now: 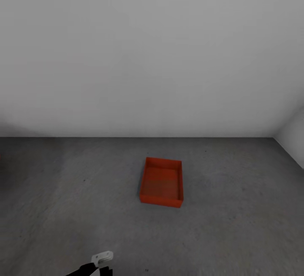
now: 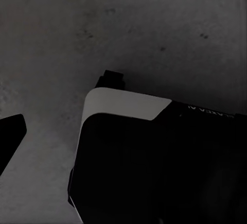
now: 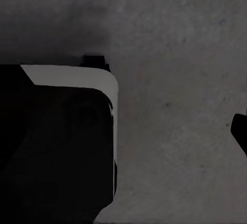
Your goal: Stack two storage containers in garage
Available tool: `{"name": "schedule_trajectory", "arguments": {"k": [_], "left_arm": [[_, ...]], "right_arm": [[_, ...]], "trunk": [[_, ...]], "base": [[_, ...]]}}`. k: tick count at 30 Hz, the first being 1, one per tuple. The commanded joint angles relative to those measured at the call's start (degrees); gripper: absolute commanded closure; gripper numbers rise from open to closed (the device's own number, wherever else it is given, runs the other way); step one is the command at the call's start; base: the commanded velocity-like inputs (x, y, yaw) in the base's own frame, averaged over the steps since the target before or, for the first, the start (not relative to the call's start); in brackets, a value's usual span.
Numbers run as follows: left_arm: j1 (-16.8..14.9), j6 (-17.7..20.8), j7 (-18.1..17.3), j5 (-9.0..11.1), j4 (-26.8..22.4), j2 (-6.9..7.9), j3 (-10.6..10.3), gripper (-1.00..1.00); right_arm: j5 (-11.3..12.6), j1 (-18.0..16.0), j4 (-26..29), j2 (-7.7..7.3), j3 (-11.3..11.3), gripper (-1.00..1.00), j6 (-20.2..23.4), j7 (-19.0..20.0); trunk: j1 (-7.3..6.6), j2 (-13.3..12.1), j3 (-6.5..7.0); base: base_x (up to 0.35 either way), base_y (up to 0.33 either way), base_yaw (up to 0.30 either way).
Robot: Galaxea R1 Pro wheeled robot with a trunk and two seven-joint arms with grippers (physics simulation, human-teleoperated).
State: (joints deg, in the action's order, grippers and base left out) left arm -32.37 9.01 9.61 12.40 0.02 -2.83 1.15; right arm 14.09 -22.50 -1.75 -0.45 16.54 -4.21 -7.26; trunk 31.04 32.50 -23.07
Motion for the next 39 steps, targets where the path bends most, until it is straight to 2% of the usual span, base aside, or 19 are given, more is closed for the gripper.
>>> {"name": "schedule_trajectory", "arguments": {"k": [1, 5, 8, 13, 16, 22, 24, 29, 32, 39], "left_arm": [[-0.02, 0.04, 0.22, 0.34, -0.01, 0.05, 0.08, -1.00], [0.72, -0.06, 0.46, 0.39, -0.01, 0.33, 0.08, -1.00], [4.89, -0.77, 0.51, 0.36, -0.07, 1.21, 0.13, -1.00], [9.46, -3.04, 0.50, 0.41, -0.03, 2.96, 0.10, -1.00], [12.54, -4.73, 0.46, 0.40, -0.02, 3.67, 0.08, -1.00], [15.21, -5.26, 0.41, 0.36, -0.02, 4.01, 0.08, -1.00], [16.71, -5.34, 0.35, 0.35, -0.02, 4.73, 0.08, -1.00], [18.96, -7.44, 0.29, 0.35, -0.02, 5.74, 0.08, -1.00], [19.96, -11.42, 0.27, 0.42, 0.03, 6.07, 0.08, -1.00], [20.21, -12.84, 0.19, 0.43, 0.07, 6.15, 0.08, -1.00]], "right_arm": [[0.64, 0.39, -0.18, -0.15, 0.45, -1.00, -0.33, 2.84], [0.74, 3.21, -0.18, -0.44, 0.43, -1.00, -0.34, 7.14], [0.80, 6.11, -0.18, -0.46, 0.42, -1.00, -0.75, 8.12], [0.81, 8.24, -0.18, -0.50, 0.42, -1.00, -1.05, 8.41], [0.75, 8.61, -0.18, -0.53, 0.42, -1.00, -1.07, 8.47], [0.56, 8.70, -0.18, -0.62, 0.42, -1.00, -1.05, 8.49], [0.58, 8.70, -0.18, -0.69, 0.42, -1.00, -0.85, 8.49], [0.59, 8.71, -0.18, -0.77, 0.42, -1.00, -0.44, 8.49], [0.59, 8.72, -0.20, -0.78, 0.42, -1.00, -0.36, 8.49], [0.59, 8.83, -0.23, -0.78, 0.42, -1.00, -0.45, 8.49]], "trunk": [[-0.21, -0.35, 0.12], [-1.09, -1.96, 0.84], [-1.75, -3.16, 1.38], [-2.84, -5.16, 2.27], [-3.50, -6.37, 2.81], [-4.82, -8.77, 3.89], [-5.26, -9.58, 4.25], [-5.26, -9.58, 4.25], [-5.26, -9.58, 4.29], [-5.26, -9.58, 4.77]], "base": [[0.000, 0.000, 0.000], [0.000, 0.000, 0.000], [0.000, 0.000, 0.000], [0.000, 0.000, 0.000], [0.000, 0.000, 0.000], [0.000, 0.000, 0.000], [0.000, 0.000, 0.000], [0.000, 0.000, 0.000], [0.000, 0.000, 0.000], [0.000, 0.000, 0.000]]}}
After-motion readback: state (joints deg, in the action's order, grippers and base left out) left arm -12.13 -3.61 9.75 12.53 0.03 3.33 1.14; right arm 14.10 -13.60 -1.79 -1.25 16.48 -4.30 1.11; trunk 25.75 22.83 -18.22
